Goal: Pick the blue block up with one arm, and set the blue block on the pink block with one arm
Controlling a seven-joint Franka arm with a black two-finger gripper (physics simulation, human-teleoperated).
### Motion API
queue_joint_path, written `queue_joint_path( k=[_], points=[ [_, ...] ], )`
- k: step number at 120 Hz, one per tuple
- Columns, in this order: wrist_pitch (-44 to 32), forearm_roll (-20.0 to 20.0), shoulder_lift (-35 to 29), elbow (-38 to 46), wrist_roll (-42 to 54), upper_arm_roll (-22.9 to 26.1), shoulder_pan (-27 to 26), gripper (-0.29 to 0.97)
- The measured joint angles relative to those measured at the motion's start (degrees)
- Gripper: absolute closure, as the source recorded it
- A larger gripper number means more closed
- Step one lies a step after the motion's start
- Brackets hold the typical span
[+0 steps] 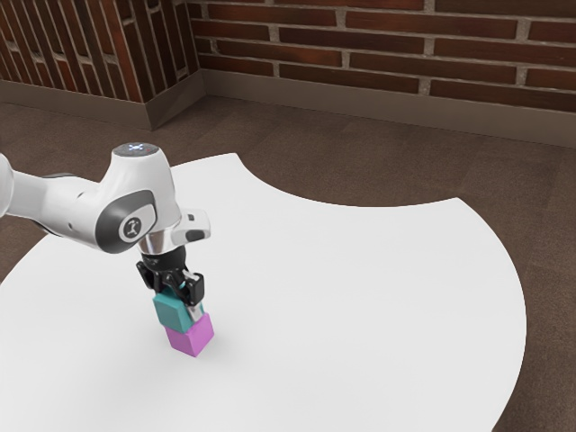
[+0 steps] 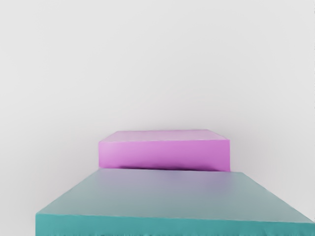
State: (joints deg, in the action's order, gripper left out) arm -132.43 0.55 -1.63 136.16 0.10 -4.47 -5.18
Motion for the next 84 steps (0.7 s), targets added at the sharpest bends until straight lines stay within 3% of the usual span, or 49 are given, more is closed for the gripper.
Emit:
queue_joint_path(
  k=[46, 53, 84],
  points=[
    [0.18, -0.11, 1.04, -1.59, 0.76, -0.09, -0.42, 0.40],
    [0.24, -0.51, 1.04, -1.63, 1.17, -0.08, -0.43, 0.29],
    [0.57, -2.33, 0.87, -1.57, 3.56, 0.06, -0.18, 0.12]
  ],
)
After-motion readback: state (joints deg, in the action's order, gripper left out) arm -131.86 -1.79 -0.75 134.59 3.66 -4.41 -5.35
